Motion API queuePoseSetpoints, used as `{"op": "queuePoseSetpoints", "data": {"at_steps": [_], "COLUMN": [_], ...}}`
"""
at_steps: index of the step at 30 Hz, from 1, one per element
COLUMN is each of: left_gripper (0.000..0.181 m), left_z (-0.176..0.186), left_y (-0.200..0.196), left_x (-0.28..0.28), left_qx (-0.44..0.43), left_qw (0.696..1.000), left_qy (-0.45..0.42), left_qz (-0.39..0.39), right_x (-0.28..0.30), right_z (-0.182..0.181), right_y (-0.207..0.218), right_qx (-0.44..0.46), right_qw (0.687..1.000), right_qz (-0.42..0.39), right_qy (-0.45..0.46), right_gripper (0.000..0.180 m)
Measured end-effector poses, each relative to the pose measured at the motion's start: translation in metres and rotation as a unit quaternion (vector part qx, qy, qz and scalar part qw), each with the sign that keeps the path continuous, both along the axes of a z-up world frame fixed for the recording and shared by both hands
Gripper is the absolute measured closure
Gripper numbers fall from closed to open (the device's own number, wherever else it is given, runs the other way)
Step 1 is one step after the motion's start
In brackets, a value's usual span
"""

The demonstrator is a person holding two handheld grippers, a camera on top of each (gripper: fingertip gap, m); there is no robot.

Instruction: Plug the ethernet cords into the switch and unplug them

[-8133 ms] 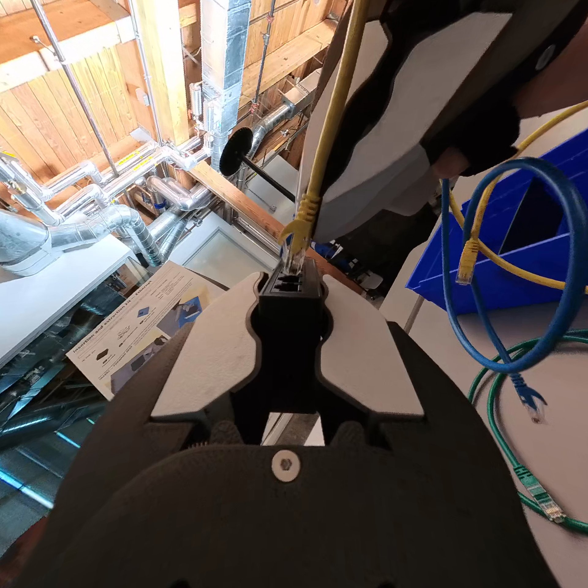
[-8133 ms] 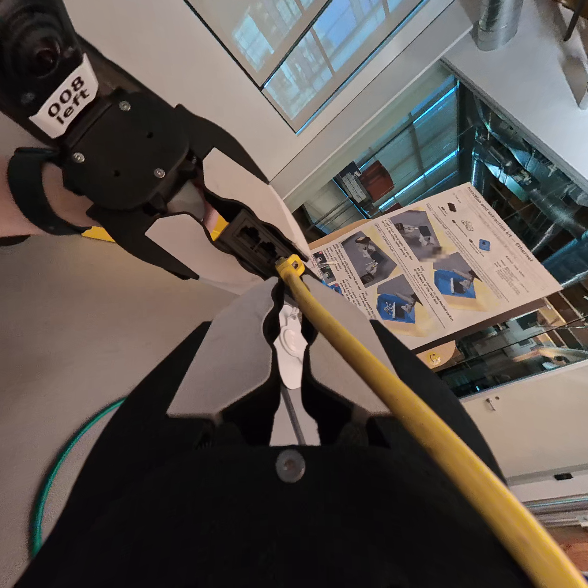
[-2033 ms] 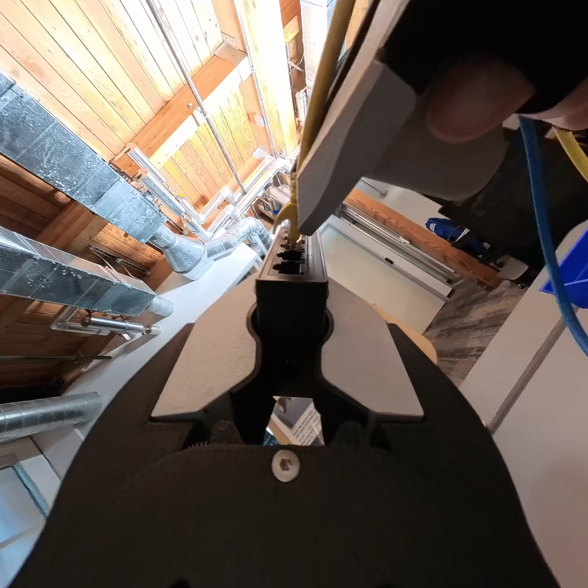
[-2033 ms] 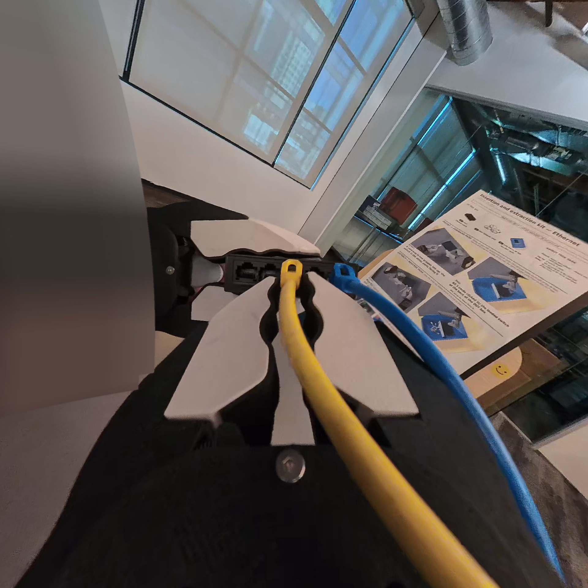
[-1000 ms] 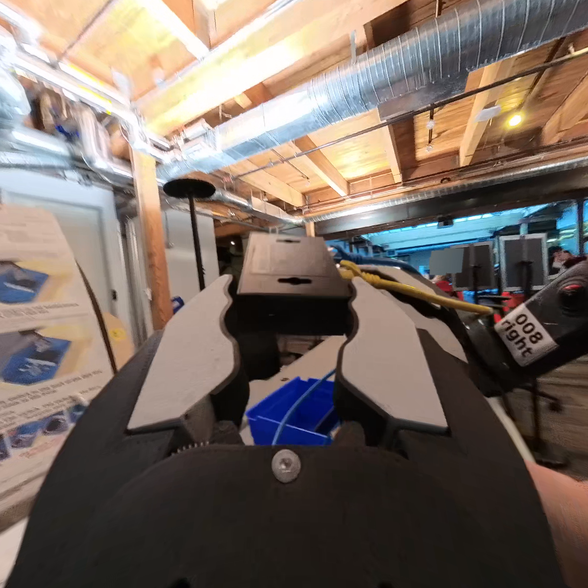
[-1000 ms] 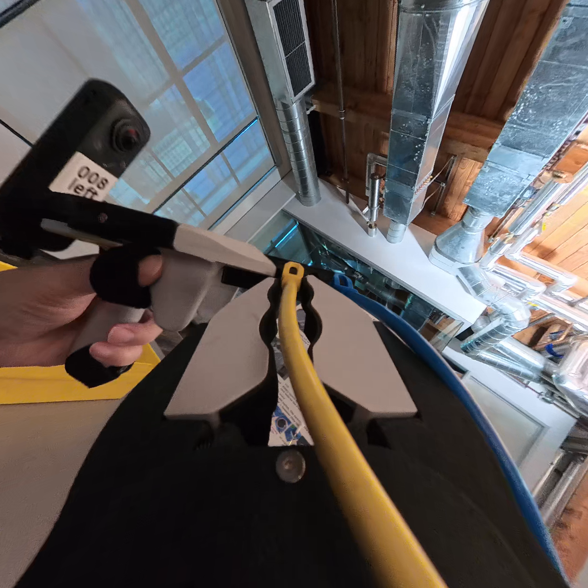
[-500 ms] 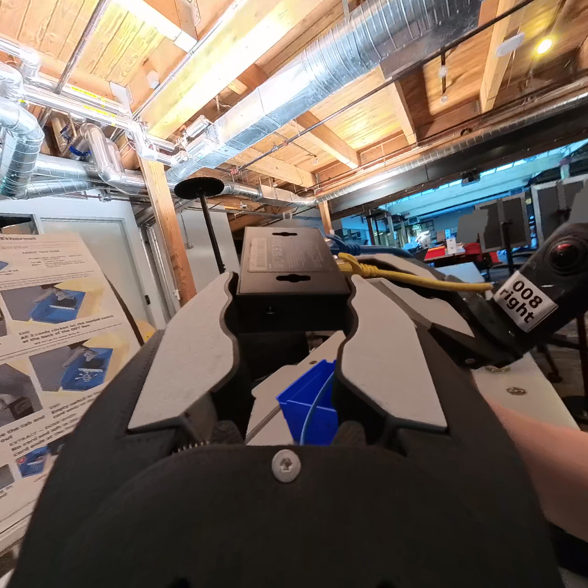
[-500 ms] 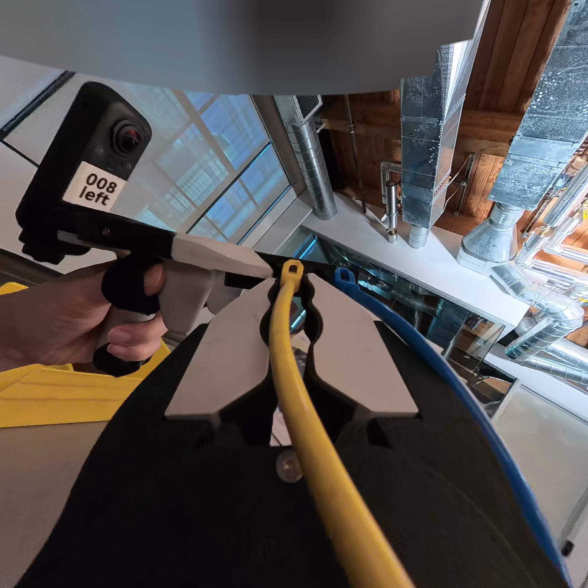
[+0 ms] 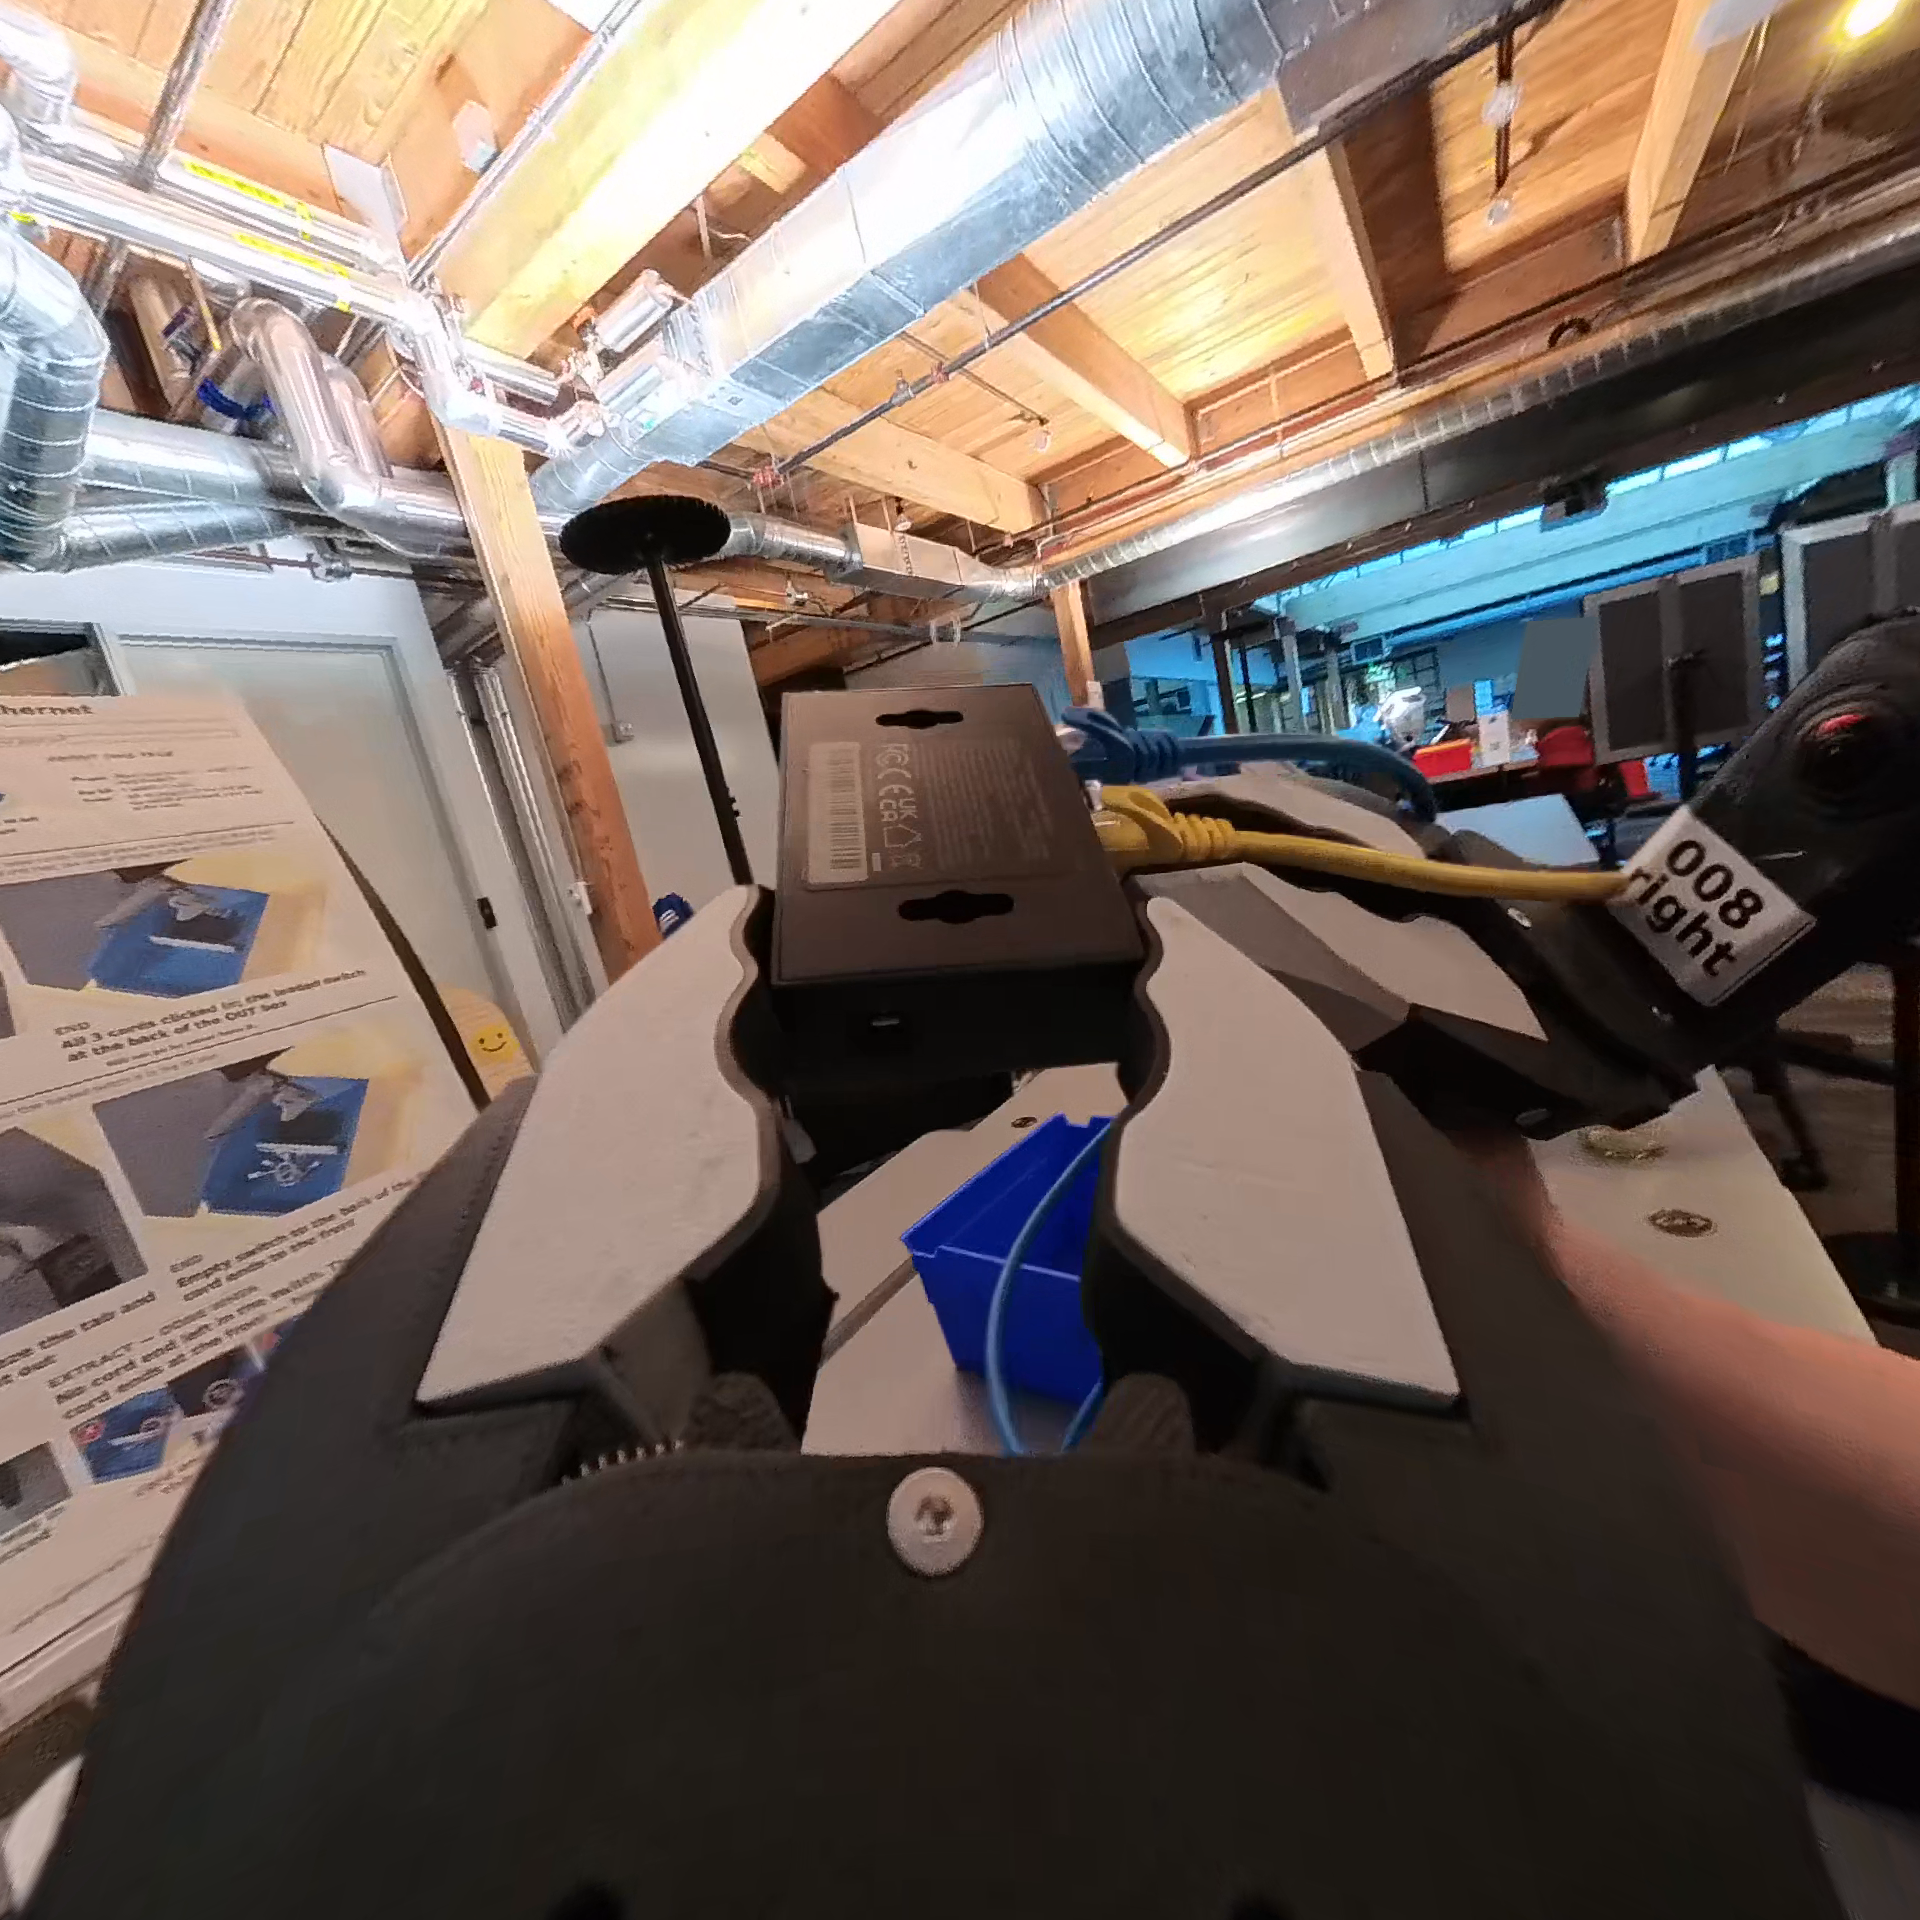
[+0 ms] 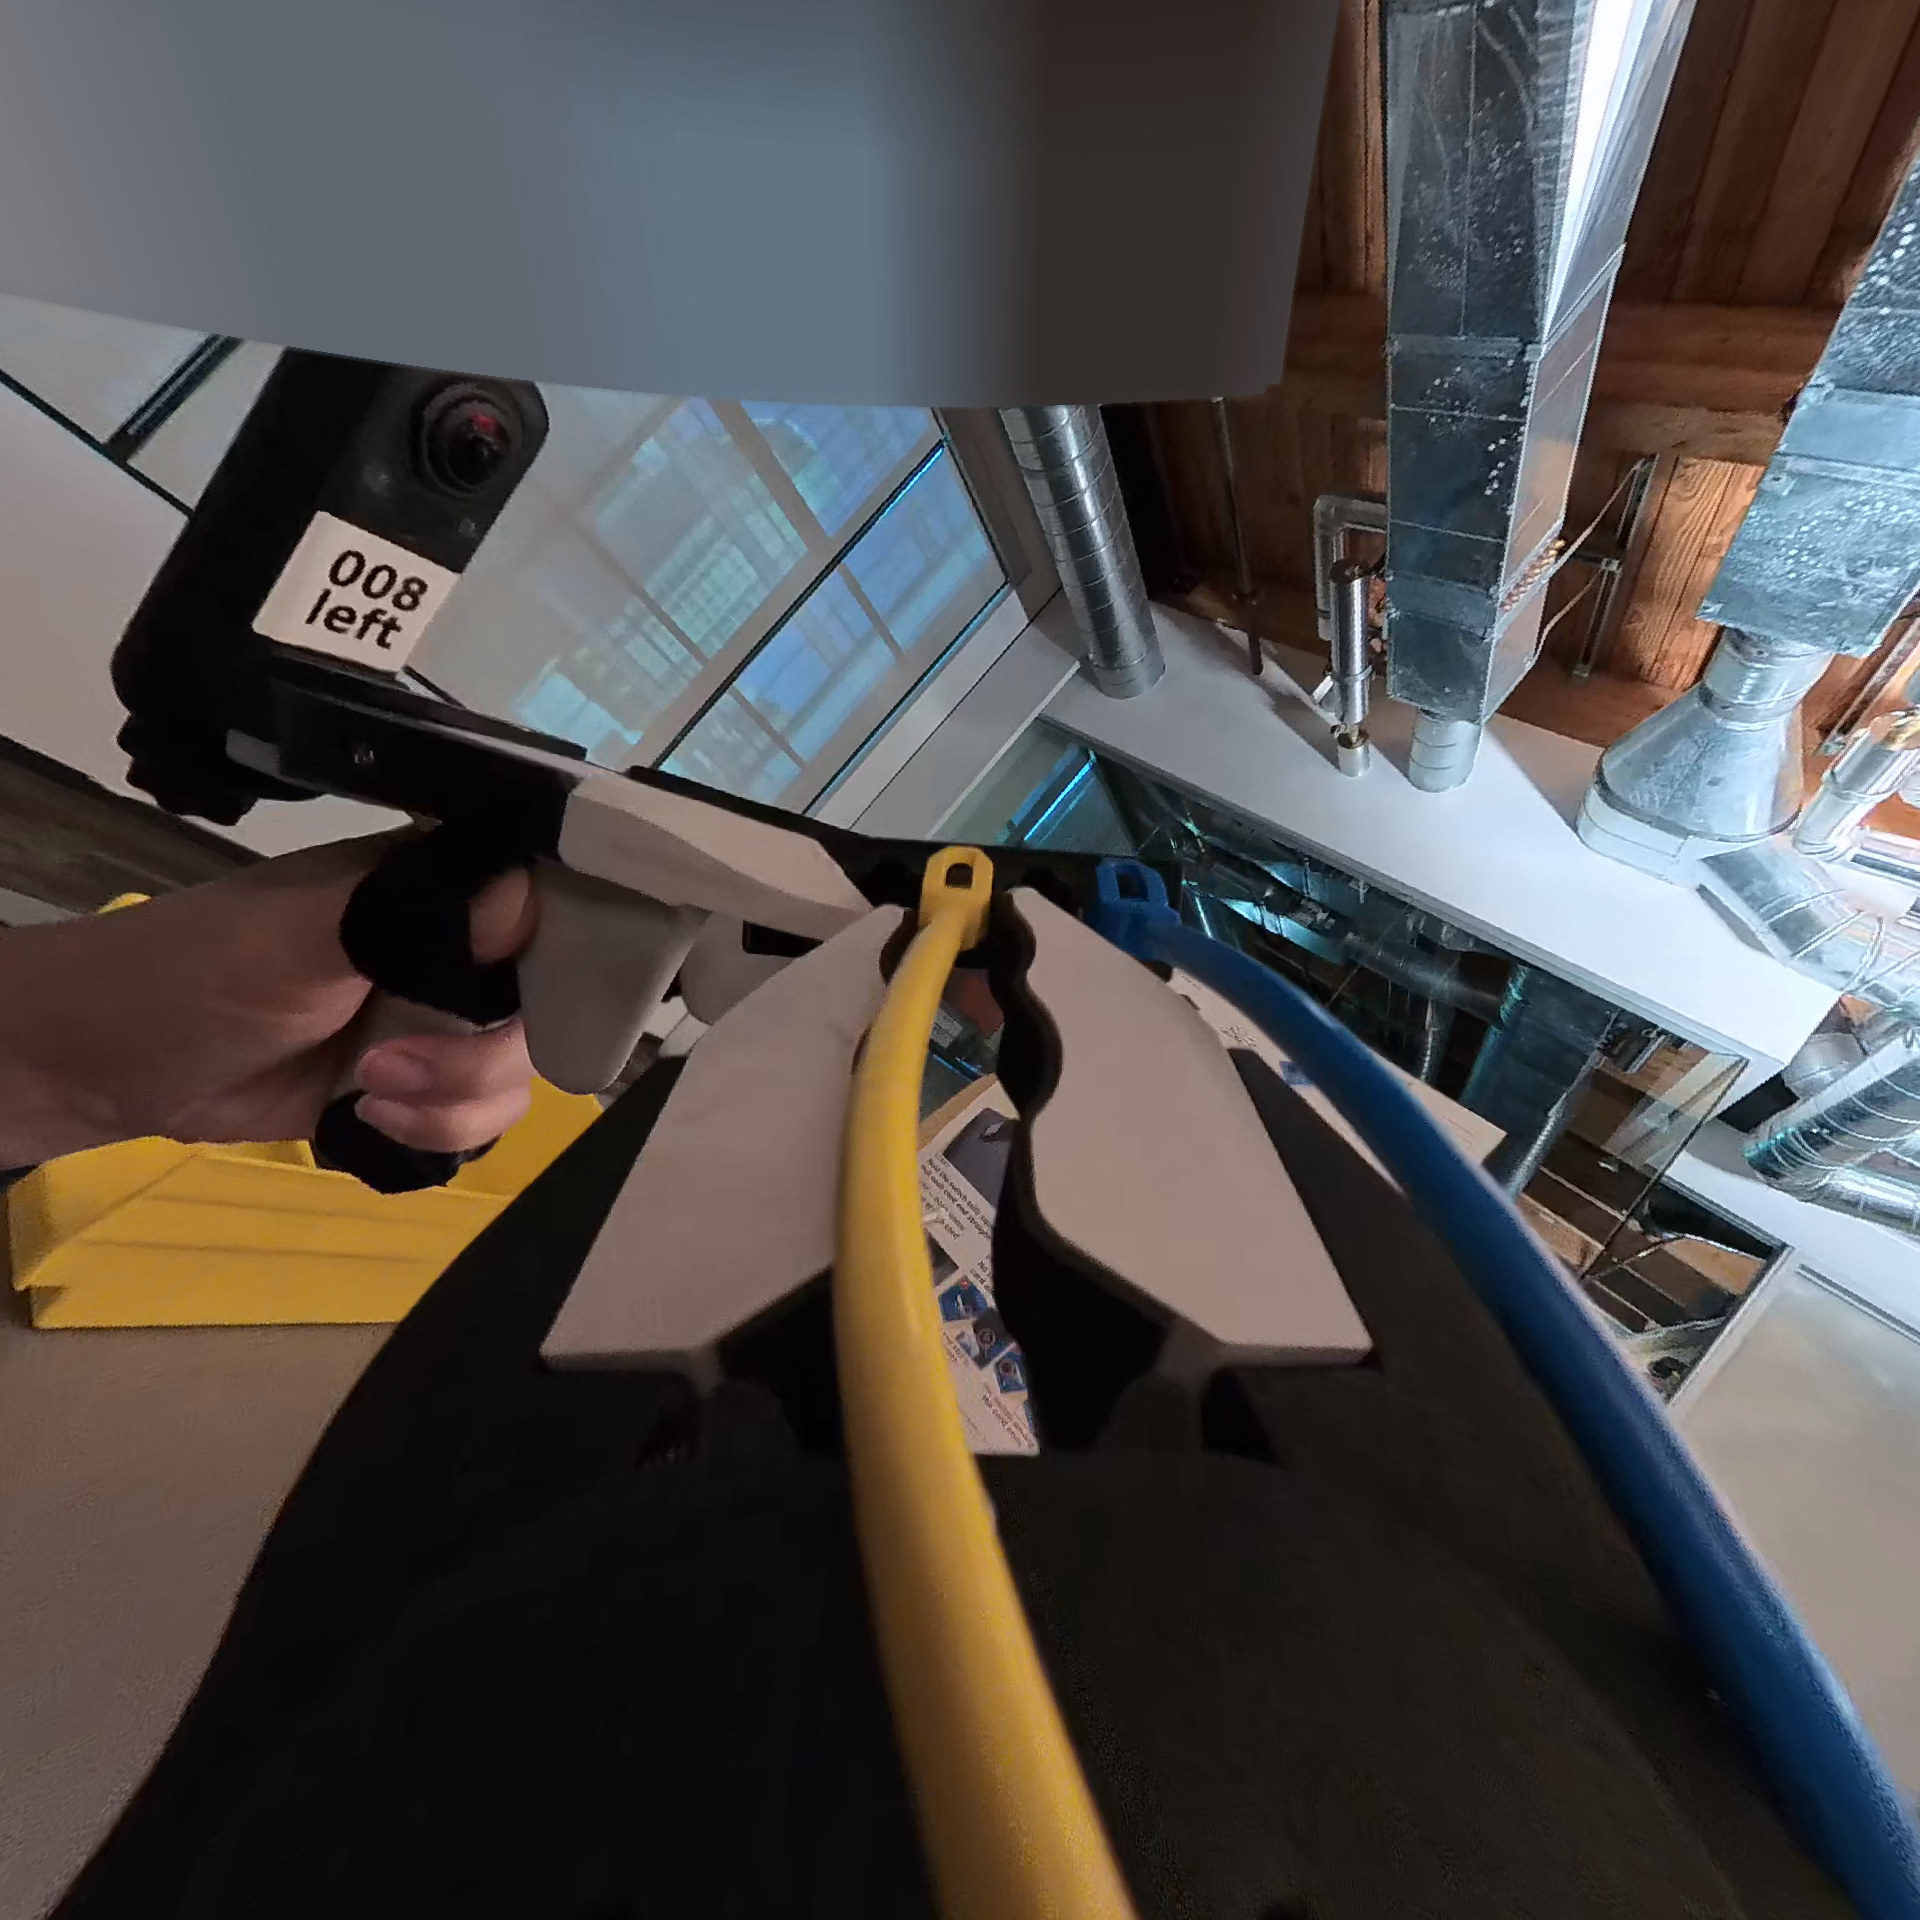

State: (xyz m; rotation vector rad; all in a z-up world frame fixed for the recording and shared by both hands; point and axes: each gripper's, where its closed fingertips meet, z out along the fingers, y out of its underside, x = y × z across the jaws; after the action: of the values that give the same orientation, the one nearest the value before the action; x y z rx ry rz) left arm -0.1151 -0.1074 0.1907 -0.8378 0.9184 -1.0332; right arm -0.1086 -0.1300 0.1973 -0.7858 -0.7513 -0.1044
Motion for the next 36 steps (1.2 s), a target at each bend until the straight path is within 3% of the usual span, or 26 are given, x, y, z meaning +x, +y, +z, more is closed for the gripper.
{"op": "queuePoseSetpoints", "data": {"at_steps": [11,17,23,29,32,34,36], "left_gripper": [0.117,0.119,0.119,0.119,0.119,0.119,0.119], "left_z": [-0.007,-0.013,-0.013,-0.034,-0.056,-0.073,-0.081], "left_y": [0.01,0.024,0.042,0.107,0.14,0.156,0.167], "left_x": [0.0,0.003,0.008,-0.016,-0.031,-0.035,-0.046], "left_qx": [-0.007,-0.087,-0.1,-0.18,-0.241,-0.291,-0.312], "left_qw": [0.999,0.995,0.994,0.979,0.966,0.953,0.944], "left_qy": [0.037,0.046,0.03,0.008,0.018,0.04,0.042], "left_qz": [0.008,-0.023,0.041,0.096,0.09,0.078,0.094], "right_x": [0.0,0.002,0.012,0.012,0.004,-0.008,-0.032], "right_z": [-0.006,-0.011,-0.016,-0.035,-0.049,-0.074,-0.093], "right_y": [0.01,0.025,0.042,0.067,0.074,0.077,0.049], "right_qx": [-0.04,-0.053,-0.122,-0.213,-0.3,-0.426,-0.534], "right_qw": [0.999,0.998,0.988,0.969,0.944,0.892,0.823], "right_qz": [-0.003,-0.031,0.045,0.03,0.061,0.087,0.183], "right_qy": [-0.012,0.005,0.088,0.118,0.126,0.121,0.062], "right_gripper": [0.166,0.166,0.166,0.16,0.158,0.146,0.164]}}
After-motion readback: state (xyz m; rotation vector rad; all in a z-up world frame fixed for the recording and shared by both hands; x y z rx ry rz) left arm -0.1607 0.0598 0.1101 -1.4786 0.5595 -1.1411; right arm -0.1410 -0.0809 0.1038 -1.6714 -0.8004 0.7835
